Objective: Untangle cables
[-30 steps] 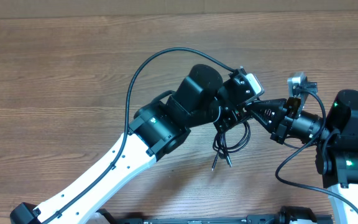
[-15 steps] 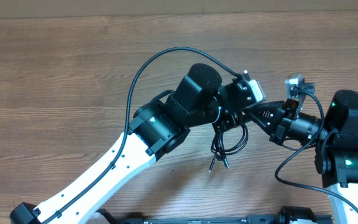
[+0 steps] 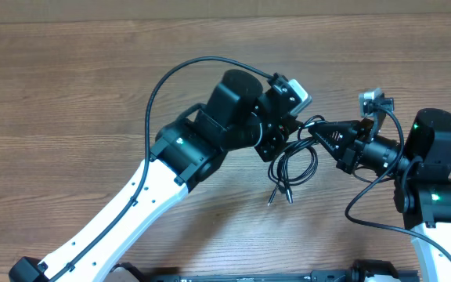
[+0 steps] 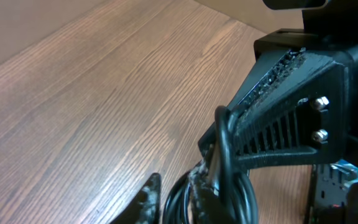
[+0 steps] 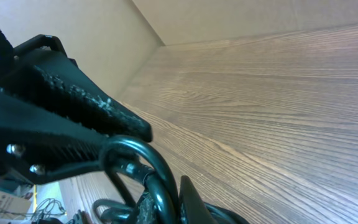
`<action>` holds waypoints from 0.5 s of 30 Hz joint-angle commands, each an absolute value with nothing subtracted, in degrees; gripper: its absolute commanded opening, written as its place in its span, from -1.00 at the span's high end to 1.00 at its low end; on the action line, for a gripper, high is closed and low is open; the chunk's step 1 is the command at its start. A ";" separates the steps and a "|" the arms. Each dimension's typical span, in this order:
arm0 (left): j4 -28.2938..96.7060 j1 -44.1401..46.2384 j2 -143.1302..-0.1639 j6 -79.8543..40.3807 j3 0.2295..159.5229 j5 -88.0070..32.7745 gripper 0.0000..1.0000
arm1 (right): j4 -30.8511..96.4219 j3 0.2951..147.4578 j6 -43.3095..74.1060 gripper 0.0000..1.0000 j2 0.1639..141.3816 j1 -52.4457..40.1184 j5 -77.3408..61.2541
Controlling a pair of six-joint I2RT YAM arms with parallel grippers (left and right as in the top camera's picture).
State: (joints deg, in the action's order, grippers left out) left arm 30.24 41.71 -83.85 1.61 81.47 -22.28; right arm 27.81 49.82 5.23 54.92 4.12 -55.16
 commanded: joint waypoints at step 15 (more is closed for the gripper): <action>30.20 39.68 -82.06 1.28 81.60 -31.42 0.76 | 27.42 50.70 5.58 0.92 54.89 4.21 -53.80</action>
State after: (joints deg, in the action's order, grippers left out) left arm 30.26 39.66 -83.70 1.02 81.47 -29.34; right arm 28.01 49.82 5.34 54.94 4.14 -52.90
